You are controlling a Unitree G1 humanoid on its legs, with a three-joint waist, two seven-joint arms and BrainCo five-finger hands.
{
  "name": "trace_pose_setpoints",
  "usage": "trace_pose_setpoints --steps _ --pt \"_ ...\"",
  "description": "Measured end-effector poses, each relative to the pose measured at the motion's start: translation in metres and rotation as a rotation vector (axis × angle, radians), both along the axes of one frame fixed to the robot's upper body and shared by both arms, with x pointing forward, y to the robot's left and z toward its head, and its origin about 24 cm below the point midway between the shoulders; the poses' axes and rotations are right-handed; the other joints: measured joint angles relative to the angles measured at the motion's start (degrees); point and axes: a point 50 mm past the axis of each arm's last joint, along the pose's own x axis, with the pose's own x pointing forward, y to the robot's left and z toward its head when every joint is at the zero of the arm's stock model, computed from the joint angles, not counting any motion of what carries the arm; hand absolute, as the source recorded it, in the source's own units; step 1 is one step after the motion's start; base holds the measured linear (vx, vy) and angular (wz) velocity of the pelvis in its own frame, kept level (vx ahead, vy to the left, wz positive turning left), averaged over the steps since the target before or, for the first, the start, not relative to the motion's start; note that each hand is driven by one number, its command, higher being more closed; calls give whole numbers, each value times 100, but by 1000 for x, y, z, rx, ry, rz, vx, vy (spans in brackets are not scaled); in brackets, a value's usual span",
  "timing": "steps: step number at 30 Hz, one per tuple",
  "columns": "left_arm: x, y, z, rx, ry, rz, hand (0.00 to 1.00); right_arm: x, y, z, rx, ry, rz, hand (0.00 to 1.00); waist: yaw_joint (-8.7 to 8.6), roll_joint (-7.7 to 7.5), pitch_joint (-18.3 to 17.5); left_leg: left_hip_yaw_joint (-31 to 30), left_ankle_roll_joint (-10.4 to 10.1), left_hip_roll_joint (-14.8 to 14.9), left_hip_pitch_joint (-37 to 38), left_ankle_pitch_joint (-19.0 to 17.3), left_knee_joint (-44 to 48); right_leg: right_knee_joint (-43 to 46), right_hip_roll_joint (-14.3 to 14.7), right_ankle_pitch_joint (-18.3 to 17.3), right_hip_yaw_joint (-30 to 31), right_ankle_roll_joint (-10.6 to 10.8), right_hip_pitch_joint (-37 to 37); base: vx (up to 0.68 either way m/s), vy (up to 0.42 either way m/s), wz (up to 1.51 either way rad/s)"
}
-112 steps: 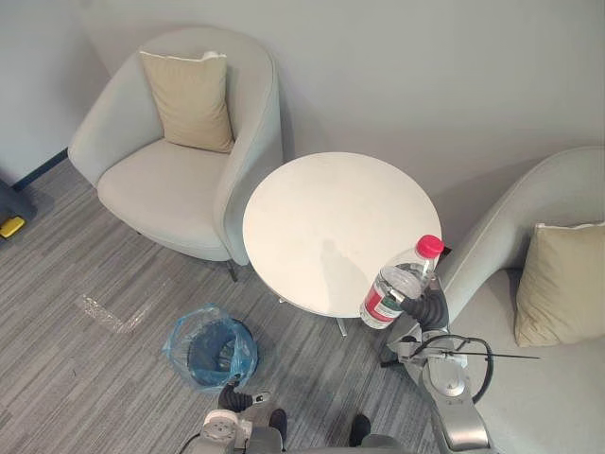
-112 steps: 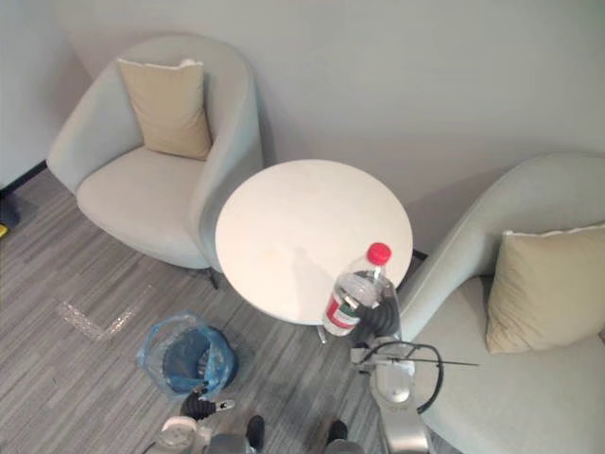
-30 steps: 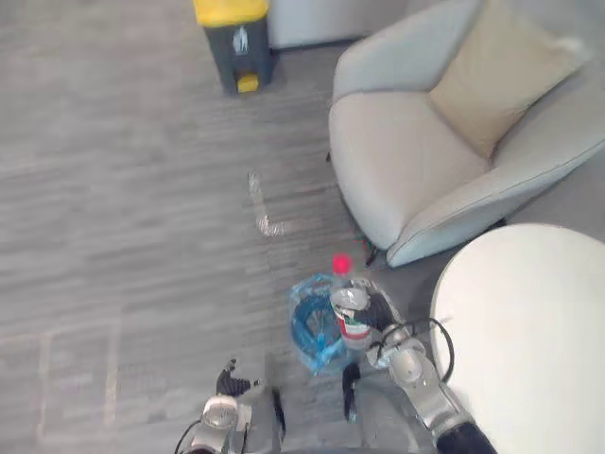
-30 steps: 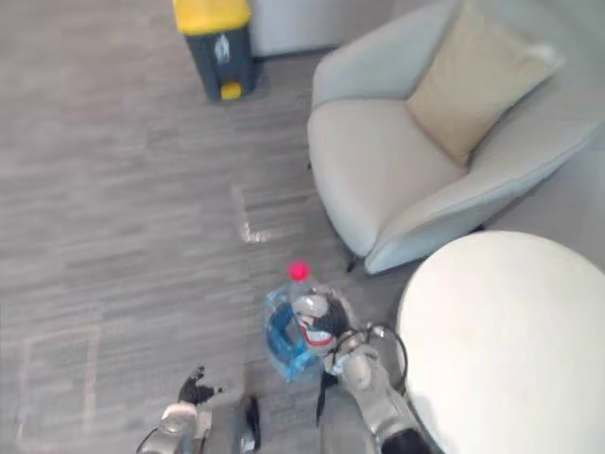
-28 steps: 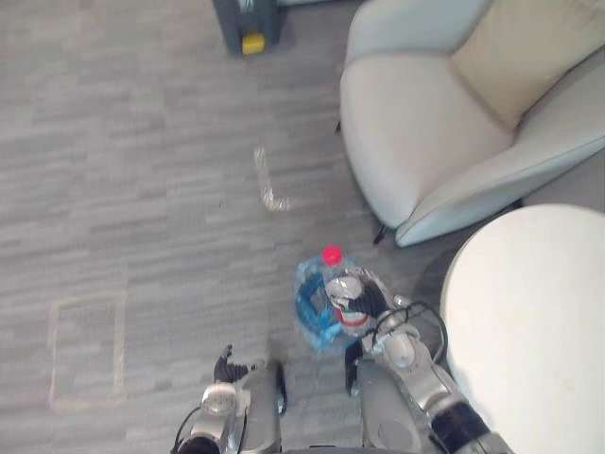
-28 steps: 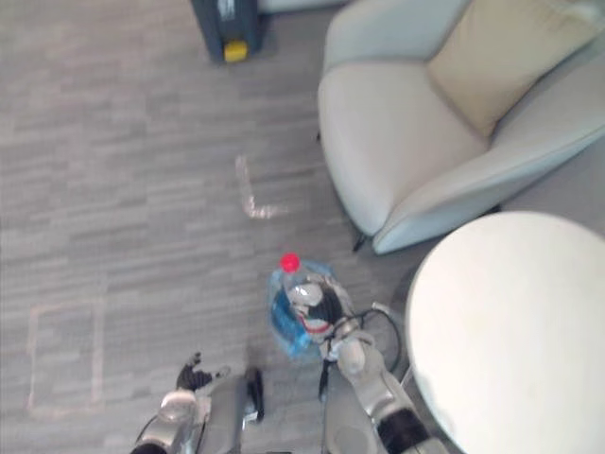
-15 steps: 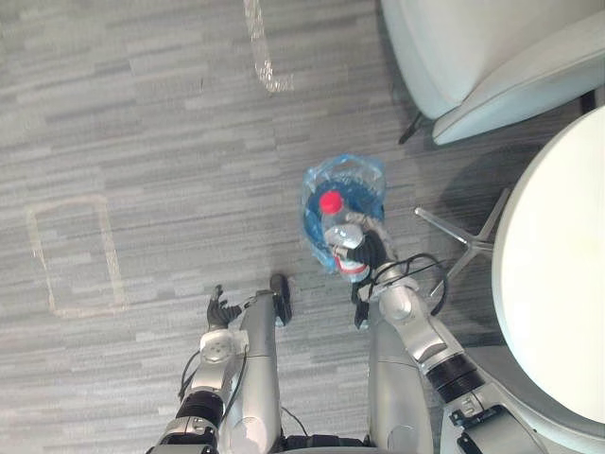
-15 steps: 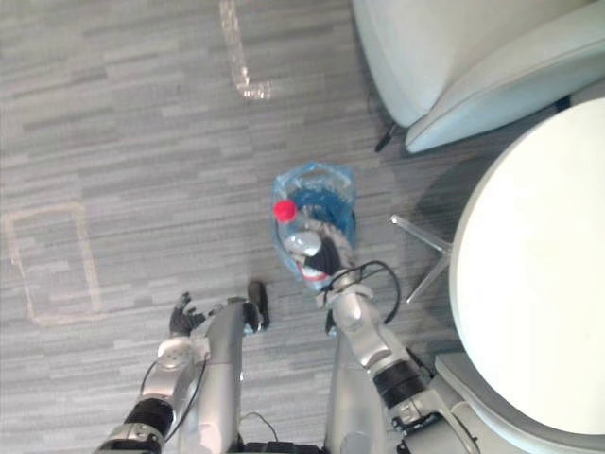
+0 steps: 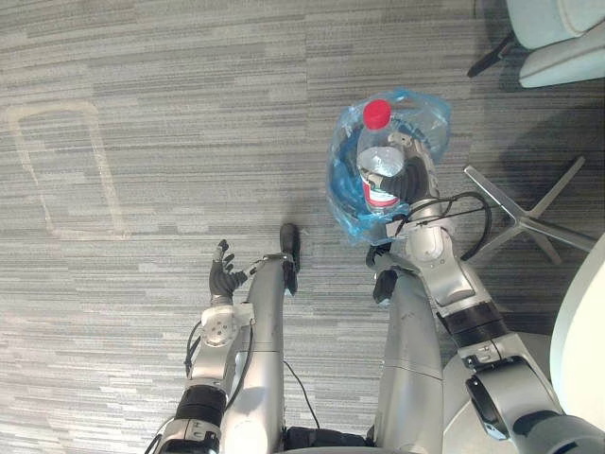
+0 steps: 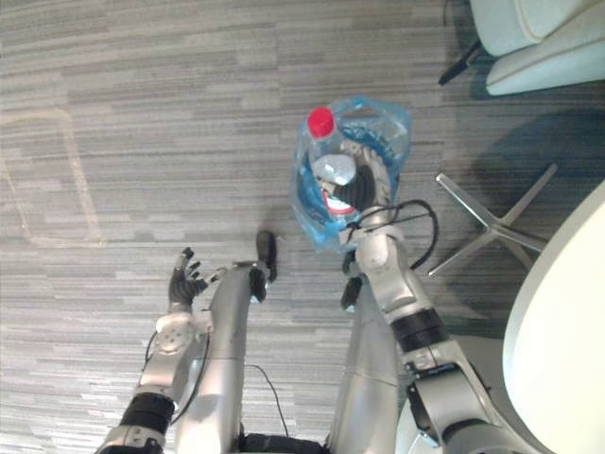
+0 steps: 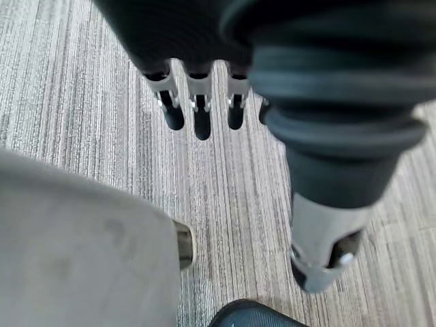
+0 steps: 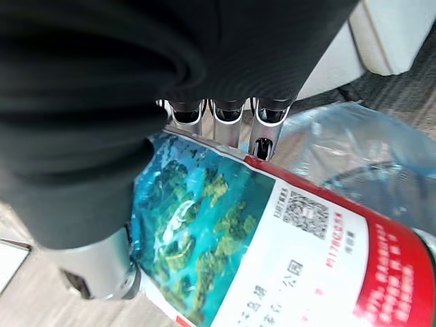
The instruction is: Gather rubbish on tea table into small bin, then transfer packed bag to large trash can.
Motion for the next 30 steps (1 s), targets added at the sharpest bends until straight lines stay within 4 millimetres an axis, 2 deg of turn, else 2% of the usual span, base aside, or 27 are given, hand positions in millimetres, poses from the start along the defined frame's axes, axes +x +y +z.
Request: trace_pose_setpoints --steps 1,4,8,19,23,26,28,30 --pt "0 -1 0 -1 -3 -8 0 1 -6 2 1 -2 -19 0 7 0 0 1 -3 -25 -32 35 -42 11 -26 0 -1 -1 -54 -15 -8 12" --pt "-3 0 0 -2 -12 -16 0 4 -16 -1 6 15 -55 0 10 1 0 -5 -16 -29 -67 53 -66 11 -29 0 -4 -1 -95 -4 -3 3" --pt "-4 0 0 -1 -12 -20 0 4 -20 -2 37 21 -63 0 7 2 -1 6 -25 -21 -68 62 -83 10 -24 0 1 -2 -111 0 0 0" --pt "-7 -6 3 5 -27 -61 0 0 -17 -10 12 25 -65 0 7 6 -7 77 -26 -14 8 74 -111 24 -14 6 69 -10 -99 -2 -1 0" --pt "-6 -9 4 6 -36 -72 0 -4 -5 -20 -98 35 -38 0 -18 12 -14 82 -30 60 43 75 -110 -44 65 49 73 -58 -42 -34 -19 -8" --pt "12 -1 -4 16 30 -29 0 -9 11 -30 -191 61 26 0 -64 11 -14 76 -46 91 122 120 -189 -137 99 98 41 -91 37 -42 -25 -7" --pt "14 3 -10 31 62 -26 0 -11 27 -36 -261 64 69 0 -69 -3 -22 139 -48 187 193 128 -245 -327 196 227 62 -141 118 -43 -27 -23" --pt "13 5 -14 37 80 -25 0 -11 33 -39 -290 69 80 0 -75 -4 -24 226 -40 225 306 154 -352 -499 250 331 137 -129 207 -35 -10 -26"
